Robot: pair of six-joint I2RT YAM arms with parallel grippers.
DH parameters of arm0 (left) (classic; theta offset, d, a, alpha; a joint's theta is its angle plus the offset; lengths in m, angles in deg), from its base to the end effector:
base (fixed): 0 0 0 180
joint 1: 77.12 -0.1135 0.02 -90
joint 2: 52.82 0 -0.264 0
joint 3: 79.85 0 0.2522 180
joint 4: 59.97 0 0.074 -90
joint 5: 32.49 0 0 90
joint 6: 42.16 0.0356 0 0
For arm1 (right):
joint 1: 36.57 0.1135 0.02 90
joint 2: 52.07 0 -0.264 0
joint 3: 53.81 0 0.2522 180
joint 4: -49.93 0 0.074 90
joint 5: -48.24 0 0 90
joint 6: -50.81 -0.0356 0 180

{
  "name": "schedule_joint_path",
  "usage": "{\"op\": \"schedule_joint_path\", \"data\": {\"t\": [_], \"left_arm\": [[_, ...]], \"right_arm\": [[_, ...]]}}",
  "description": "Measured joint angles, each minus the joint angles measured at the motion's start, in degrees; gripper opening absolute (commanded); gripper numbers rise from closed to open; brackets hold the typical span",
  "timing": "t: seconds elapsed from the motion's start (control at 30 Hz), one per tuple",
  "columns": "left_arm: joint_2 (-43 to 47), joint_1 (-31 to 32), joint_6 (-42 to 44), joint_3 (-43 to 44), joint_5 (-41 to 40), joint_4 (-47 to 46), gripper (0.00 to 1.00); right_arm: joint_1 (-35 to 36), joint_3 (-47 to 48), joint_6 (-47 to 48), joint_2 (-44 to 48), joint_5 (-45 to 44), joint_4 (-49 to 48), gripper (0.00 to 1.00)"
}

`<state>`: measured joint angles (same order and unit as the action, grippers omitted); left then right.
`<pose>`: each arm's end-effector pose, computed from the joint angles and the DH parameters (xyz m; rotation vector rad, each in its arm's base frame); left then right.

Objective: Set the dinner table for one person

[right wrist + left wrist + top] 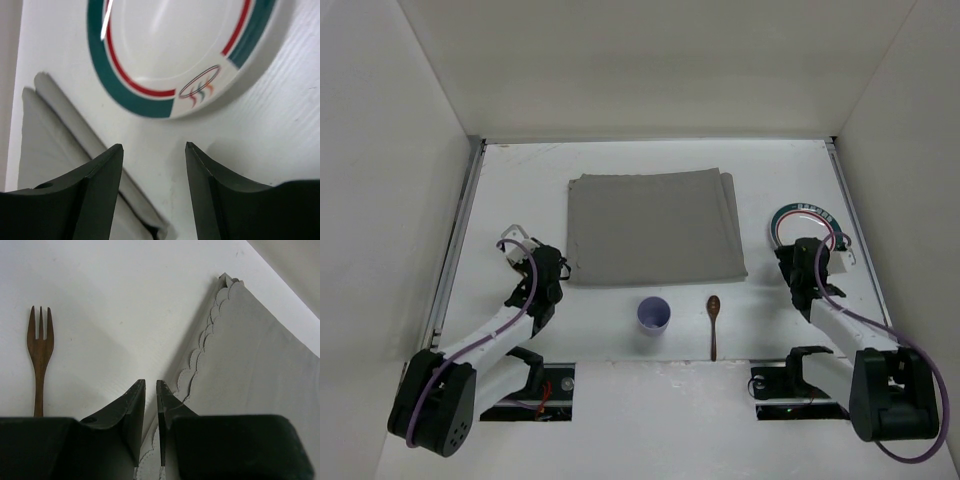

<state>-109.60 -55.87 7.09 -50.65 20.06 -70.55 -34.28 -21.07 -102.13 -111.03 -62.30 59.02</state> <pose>0.1912 -0.0511 0.1877 -0.7304 1.6537 -0.1588 0.1981 -0.0046 0.1662 1.2568 1.7505 0.2706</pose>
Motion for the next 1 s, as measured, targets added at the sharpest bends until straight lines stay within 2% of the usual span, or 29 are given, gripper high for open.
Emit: {"op": "schedule_joint_path", "data": {"t": [0.37, 0.67, 0.8, 0.93, 1.0], "left_arm": [[1.44, -0.37, 0.52, -0.11, 2.56, -2.71, 0.15], [1.29, -0.76, -0.11, -1.22, 4.59, -3.89, 0.21], [2.03, -1.51, -0.52, -2.10, 4.68, -4.09, 0.27], [3.65, -2.73, -1.16, -3.21, 4.72, -4.11, 0.33], [4.59, -3.13, -1.51, -3.69, 4.72, -4.13, 0.36]], "right_arm": [[-11.34, 0.09, -5.97, -3.54, 2.08, 0.02, 0.58], [-17.27, 0.63, -7.87, -9.79, 4.20, -2.38, 0.50], [-17.31, 1.49, -8.59, -13.31, 5.33, -5.40, 0.39], [-17.31, 1.53, -8.87, -14.75, 5.97, -6.40, 0.19], [-17.31, 1.53, -9.64, -14.75, 6.10, -6.93, 0.14]]}}
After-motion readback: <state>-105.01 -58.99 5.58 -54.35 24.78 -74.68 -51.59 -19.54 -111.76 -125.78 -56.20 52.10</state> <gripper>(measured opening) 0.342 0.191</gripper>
